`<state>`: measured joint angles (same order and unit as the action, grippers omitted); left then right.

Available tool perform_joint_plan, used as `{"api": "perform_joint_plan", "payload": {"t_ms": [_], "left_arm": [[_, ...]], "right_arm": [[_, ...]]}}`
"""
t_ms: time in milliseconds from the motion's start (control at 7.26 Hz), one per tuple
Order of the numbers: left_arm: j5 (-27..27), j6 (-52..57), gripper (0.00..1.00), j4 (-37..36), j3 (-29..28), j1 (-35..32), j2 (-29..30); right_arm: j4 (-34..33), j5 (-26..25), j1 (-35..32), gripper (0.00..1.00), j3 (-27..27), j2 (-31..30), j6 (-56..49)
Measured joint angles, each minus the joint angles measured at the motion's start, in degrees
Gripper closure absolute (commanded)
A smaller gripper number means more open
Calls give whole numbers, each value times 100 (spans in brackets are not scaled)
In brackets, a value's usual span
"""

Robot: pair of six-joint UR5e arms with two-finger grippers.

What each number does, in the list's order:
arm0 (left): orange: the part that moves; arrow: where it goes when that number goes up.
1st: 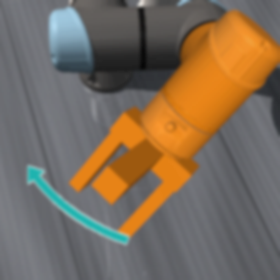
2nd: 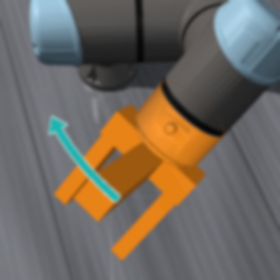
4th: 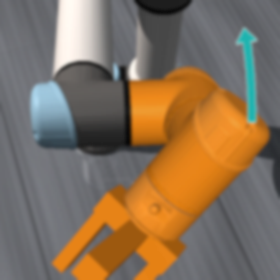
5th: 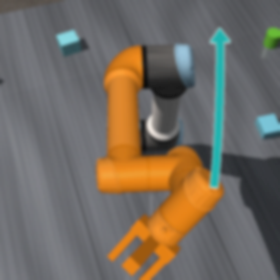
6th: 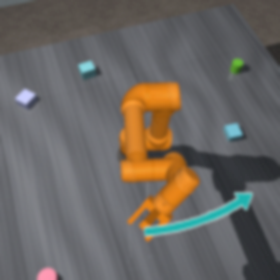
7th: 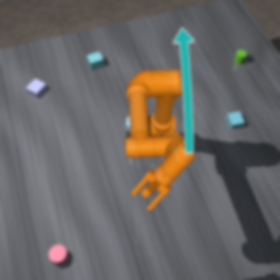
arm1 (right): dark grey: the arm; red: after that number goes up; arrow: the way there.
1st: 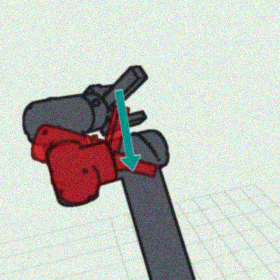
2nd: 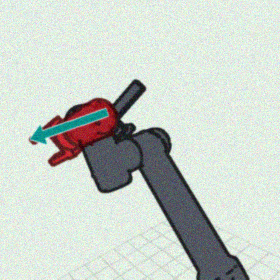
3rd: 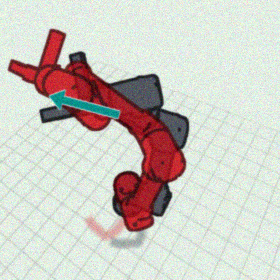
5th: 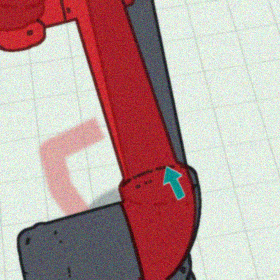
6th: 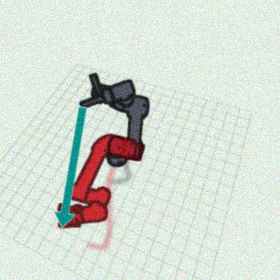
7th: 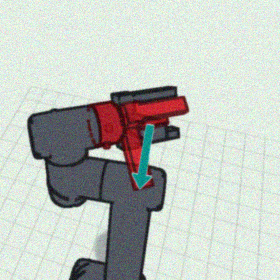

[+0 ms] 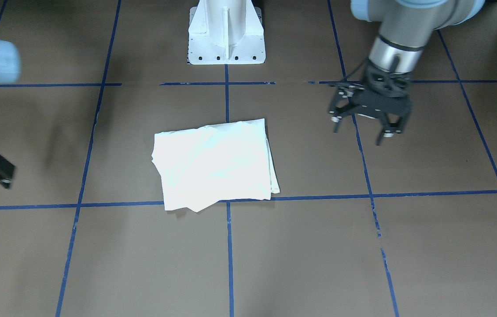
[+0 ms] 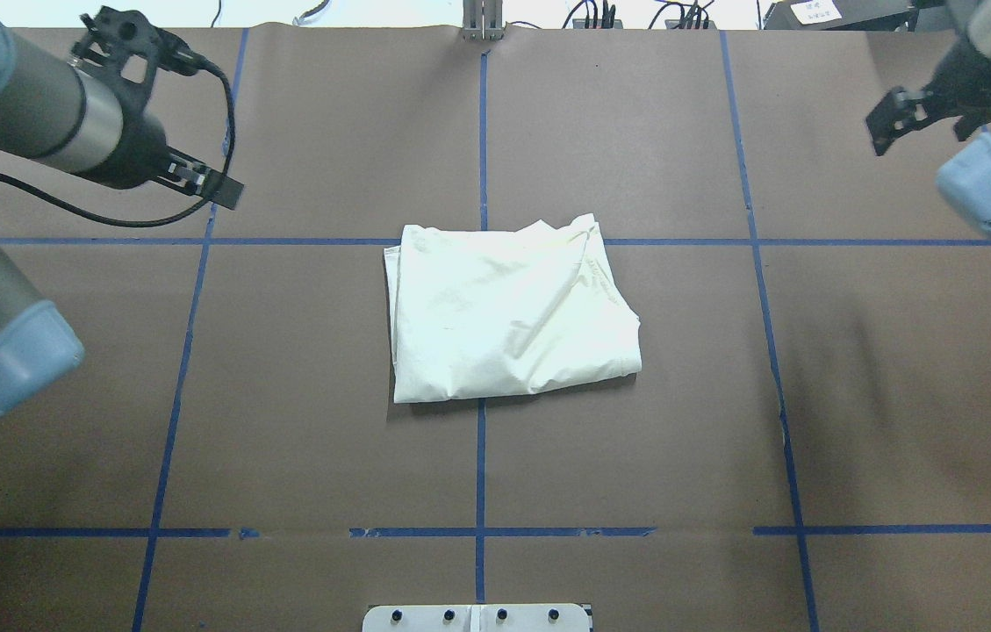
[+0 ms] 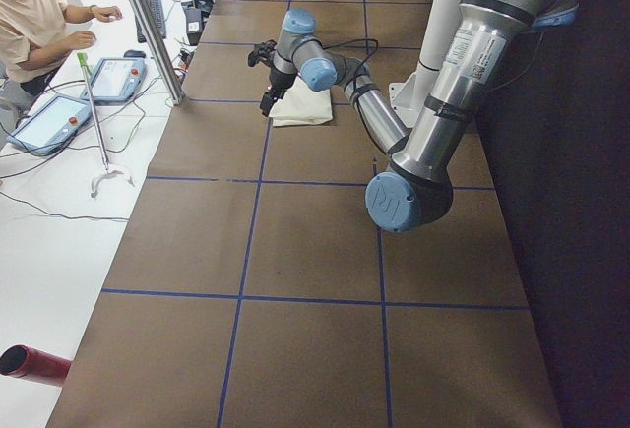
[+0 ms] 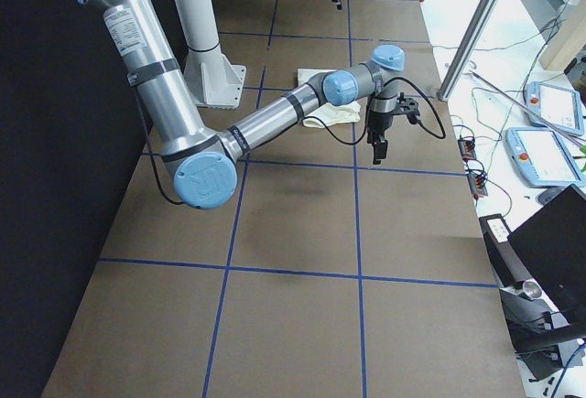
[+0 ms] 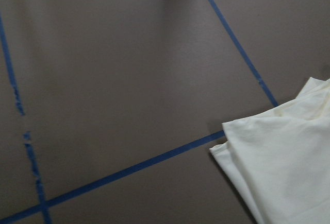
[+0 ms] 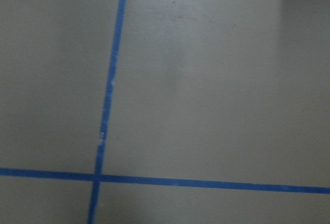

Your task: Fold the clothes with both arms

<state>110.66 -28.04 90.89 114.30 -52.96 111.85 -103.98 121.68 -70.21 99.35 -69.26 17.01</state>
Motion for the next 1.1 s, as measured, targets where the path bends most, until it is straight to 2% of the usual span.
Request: {"api": "perform_joint_plan", "payload": {"t_ms": [276,551,827,1102], "left_arm": [[587,1988,0,-215,-7,-1223,-693],[1153,3081,0,-244,-212,-2127,-1374],[1734,3311,0,-208,-712,-2689,-1766],[2288,3369,0,-119,-883,-3116,-2181]], "right_arm": [[-322,197,-1005,0,92,-865,-1784],[-212,326,-1787,0,145,-1923,-2876],[152,376,-2132,0,176,-2671,-3088],[271,620,-2199,0,257,-2949,-2863]]}}
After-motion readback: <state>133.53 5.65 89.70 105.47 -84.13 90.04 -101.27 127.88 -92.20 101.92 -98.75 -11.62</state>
